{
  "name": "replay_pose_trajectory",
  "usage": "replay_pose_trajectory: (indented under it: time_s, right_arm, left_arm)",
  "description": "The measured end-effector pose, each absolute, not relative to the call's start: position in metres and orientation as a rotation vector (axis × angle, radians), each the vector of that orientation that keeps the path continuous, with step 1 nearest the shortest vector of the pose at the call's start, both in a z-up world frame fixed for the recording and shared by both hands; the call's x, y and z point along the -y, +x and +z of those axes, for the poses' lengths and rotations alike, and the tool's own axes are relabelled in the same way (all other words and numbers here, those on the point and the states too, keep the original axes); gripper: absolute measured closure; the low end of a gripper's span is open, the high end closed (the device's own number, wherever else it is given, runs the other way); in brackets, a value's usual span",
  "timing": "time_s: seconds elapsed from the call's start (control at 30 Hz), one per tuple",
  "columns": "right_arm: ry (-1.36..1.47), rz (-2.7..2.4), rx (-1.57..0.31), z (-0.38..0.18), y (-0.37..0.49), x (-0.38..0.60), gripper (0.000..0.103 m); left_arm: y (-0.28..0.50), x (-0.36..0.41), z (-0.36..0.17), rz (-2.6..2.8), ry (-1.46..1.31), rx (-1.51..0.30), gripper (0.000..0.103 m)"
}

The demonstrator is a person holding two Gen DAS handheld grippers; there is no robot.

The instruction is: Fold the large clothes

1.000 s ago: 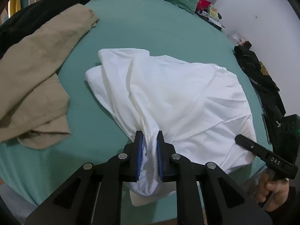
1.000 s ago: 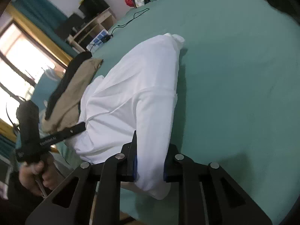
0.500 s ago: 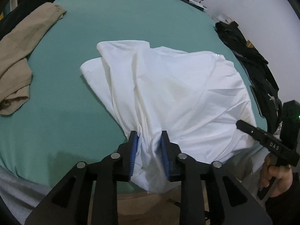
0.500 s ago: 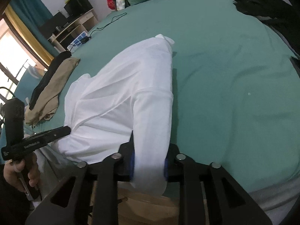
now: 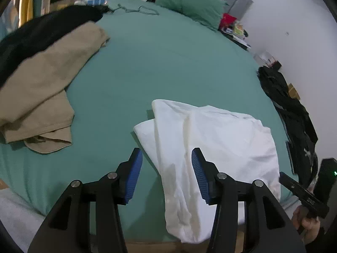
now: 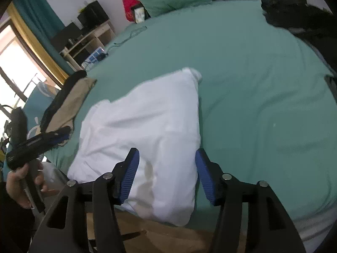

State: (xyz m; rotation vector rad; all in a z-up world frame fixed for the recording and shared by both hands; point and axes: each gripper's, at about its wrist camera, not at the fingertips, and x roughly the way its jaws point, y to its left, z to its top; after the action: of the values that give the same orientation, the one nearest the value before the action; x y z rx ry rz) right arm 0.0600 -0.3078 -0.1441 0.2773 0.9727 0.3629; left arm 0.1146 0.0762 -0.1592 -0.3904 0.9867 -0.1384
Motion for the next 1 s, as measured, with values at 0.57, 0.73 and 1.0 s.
replay_pose_trajectory:
  time_s: [0.57,0.73,1.0]
  right_arm:
    - [0.210,0.316,-1.037,-0.179,0.099,0.305,0.045]
    - [0.189,0.313,-1.019,-0.180,0.094,0.304,0.045]
    - [0.274,0.330,-0.998,-0.170,0.088,0.321,0.045]
  left_arm:
    - [0.128,-0.044,-0.222,-0.574,-0.797,-1.119,0.035]
    - [0.127,-0.012,-0.214,-0.591,-0.668,-1.135,0.026]
    - [0.142,0.023,-0.193,-0.454,-0.410,-1.149,0.026]
